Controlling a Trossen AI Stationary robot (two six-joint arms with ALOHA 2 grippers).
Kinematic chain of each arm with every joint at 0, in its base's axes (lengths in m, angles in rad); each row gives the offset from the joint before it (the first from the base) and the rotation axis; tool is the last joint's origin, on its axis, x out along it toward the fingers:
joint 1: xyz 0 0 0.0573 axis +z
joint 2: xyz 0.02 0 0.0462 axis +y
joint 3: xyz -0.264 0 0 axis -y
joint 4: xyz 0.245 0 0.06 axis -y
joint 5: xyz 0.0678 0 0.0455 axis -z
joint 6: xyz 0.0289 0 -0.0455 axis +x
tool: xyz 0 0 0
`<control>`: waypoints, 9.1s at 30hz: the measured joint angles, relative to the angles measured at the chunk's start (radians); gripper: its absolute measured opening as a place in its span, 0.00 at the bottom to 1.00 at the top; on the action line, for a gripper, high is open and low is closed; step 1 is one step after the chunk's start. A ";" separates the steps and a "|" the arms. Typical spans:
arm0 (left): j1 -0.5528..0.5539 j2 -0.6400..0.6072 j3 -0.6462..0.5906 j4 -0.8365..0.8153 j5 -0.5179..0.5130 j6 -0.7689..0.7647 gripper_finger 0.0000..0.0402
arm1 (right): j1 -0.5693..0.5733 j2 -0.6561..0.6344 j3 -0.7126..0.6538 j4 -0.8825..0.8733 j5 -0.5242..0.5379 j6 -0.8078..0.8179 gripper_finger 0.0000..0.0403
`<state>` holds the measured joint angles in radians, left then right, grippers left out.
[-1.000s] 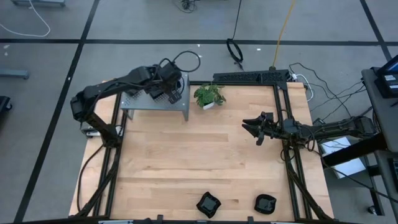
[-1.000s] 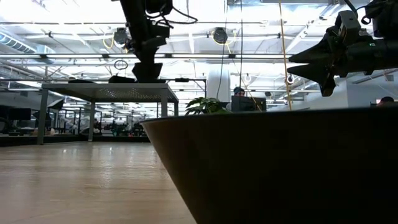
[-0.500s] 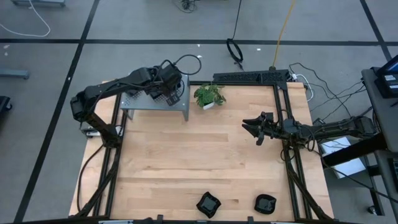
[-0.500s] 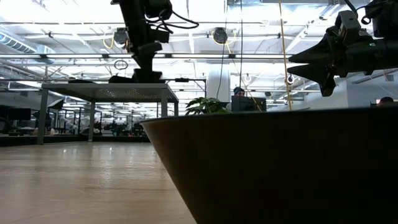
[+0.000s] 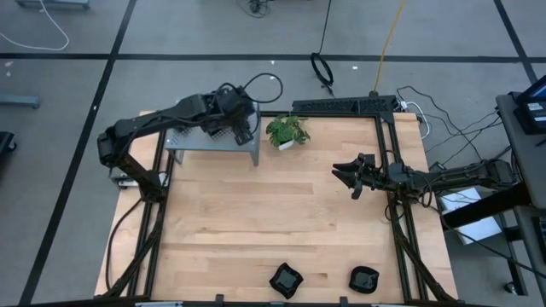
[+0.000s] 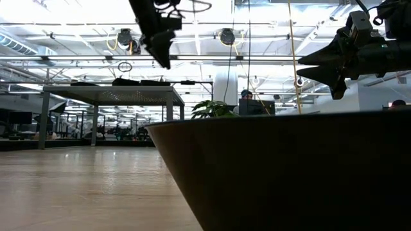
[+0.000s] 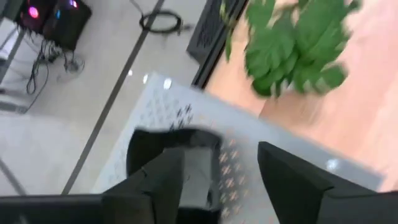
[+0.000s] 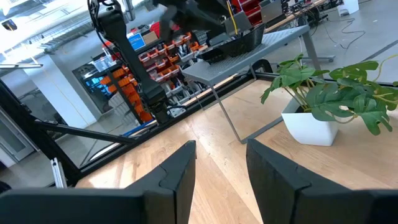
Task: Pick & Place Mini shaped plates
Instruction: Stack the black distorted square plate on top of the other black distorted squares plate on the shelf
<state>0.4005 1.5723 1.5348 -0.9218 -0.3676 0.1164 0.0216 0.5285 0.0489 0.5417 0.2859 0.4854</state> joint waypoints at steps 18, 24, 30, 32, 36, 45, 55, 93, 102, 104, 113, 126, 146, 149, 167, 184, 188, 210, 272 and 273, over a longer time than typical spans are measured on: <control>-0.241 0.000 0.027 0.291 0.004 -0.094 0.56 | 0.000 0.000 0.000 0.000 0.000 0.000 0.32; -0.310 0.000 0.027 0.407 0.003 -0.176 0.56 | 0.000 0.000 0.000 0.007 0.000 -0.027 0.32; -0.373 0.000 0.027 0.585 0.003 -0.263 0.56 | 0.000 0.000 0.000 0.008 0.000 -0.027 0.32; -0.395 0.000 0.027 0.634 0.003 -0.284 0.56 | 0.000 0.000 0.000 0.007 0.000 -0.026 0.32; -0.442 0.000 0.027 0.673 0.061 -0.348 0.56 | 0.000 0.000 0.000 0.007 0.000 -0.026 0.32; -0.573 0.000 0.027 0.663 0.216 -0.555 0.56 | 0.000 0.000 0.000 0.007 0.000 -0.026 0.32; -0.766 0.023 0.008 0.630 0.214 -0.657 0.56 | 0.008 0.000 0.000 0.266 -0.030 0.121 0.32; -0.885 0.488 0.005 0.430 0.323 -1.201 0.56 | 0.007 0.000 0.000 0.380 -0.026 0.569 0.32; -0.893 0.517 0.005 0.481 0.318 -1.275 0.56 | 0.007 0.000 0.000 0.380 -0.026 0.569 0.32; -0.899 0.536 0.005 0.514 0.326 -1.293 0.56 | 0.007 0.000 0.000 0.379 -0.026 0.569 0.32; -0.918 0.545 0.005 0.509 0.305 -1.301 0.56 | 0.007 0.000 0.000 0.350 -0.026 0.569 0.32; -0.922 0.626 0.008 0.590 0.416 -1.300 0.55 | 0.007 0.005 0.000 0.310 -0.026 0.569 0.32; -0.830 0.621 0.005 0.626 0.653 -1.225 0.03 | 0.007 0.008 0.000 0.276 -0.026 0.569 0.32; -0.808 0.606 0.005 0.629 0.683 -1.181 0.01 | 0.007 0.008 0.000 0.276 -0.026 0.569 0.32; -0.528 0.333 0.005 0.550 0.525 -0.922 0.01 | 0.007 0.010 0.000 0.268 -0.026 0.569 0.32; -0.202 -0.039 0.006 0.442 -0.045 -0.661 0.01 | 0.006 0.010 0.000 0.267 -0.026 0.569 0.32; -0.132 -0.096 0.006 0.315 -0.046 -0.627 0.03 | 0.007 0.010 0.000 0.268 -0.026 0.569 0.32; 0.172 -0.165 0.005 -0.019 0.119 -0.118 0.01 | 0.007 0.010 0.000 0.268 -0.026 0.569 0.32; 0.426 0.005 0.006 -0.043 0.317 0.057 0.48 | 0.007 0.011 0.000 0.269 -0.026 0.569 0.32; 0.426 0.009 0.006 -0.042 0.316 0.056 0.47 | 0.007 0.011 0.000 0.268 -0.026 0.569 0.32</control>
<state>0.8261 1.5811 1.5406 -0.9642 -0.0516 0.1727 0.0284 0.5392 0.0490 0.8101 0.2600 1.0542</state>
